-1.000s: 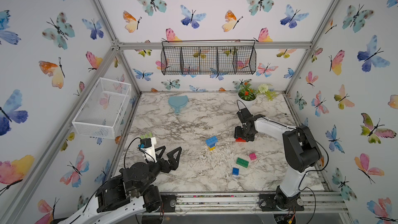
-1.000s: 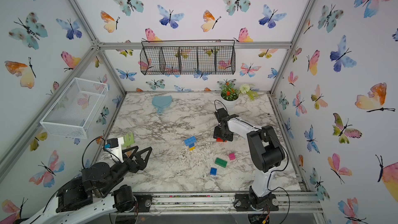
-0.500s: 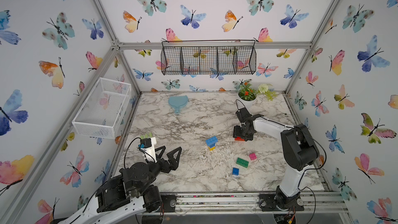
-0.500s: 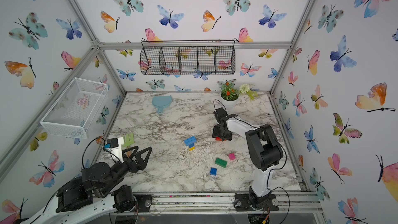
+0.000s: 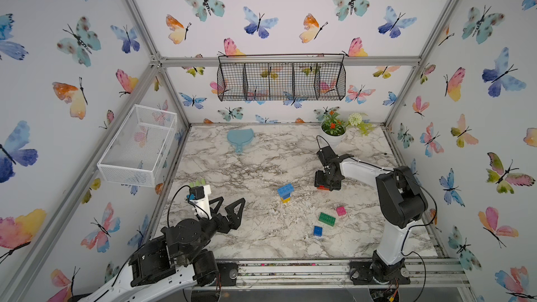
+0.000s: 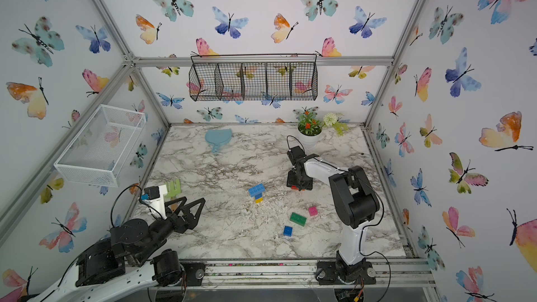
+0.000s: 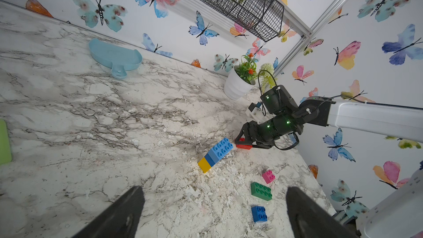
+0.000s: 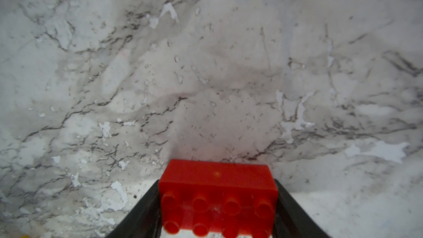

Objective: Assemble a spoon with lego
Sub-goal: Pick up the lego brick from the center of the board.

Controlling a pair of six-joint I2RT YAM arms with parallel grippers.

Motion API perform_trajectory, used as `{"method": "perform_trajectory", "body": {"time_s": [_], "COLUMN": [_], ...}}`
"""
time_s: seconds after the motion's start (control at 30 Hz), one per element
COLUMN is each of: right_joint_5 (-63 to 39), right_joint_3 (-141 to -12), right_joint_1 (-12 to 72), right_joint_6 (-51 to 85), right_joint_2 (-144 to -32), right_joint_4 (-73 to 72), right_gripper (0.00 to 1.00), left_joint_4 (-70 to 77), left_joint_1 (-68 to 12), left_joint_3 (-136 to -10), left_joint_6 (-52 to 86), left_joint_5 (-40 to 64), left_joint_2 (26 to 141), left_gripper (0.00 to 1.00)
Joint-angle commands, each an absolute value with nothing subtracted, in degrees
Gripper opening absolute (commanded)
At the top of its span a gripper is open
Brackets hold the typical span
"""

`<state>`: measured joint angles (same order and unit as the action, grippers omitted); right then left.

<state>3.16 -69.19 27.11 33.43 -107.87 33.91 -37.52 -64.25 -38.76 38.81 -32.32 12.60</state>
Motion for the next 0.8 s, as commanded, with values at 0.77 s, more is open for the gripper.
{"method": "perform_trajectory", "body": {"time_s": [0.77], "right_joint_5": [4.1], "right_joint_3": [-71.2], "right_joint_1": [27.4], "right_joint_6": [32.5], "right_joint_2": [-109.5], "right_joint_4": [36.1], "right_gripper": [0.50], "left_joint_4": [-37.1], "left_joint_1": [-64.4], "left_joint_3": [-38.3], "left_joint_6": [38.2], "left_joint_5": [-33.2], "left_joint_2": [12.5], "left_gripper": [0.98]}}
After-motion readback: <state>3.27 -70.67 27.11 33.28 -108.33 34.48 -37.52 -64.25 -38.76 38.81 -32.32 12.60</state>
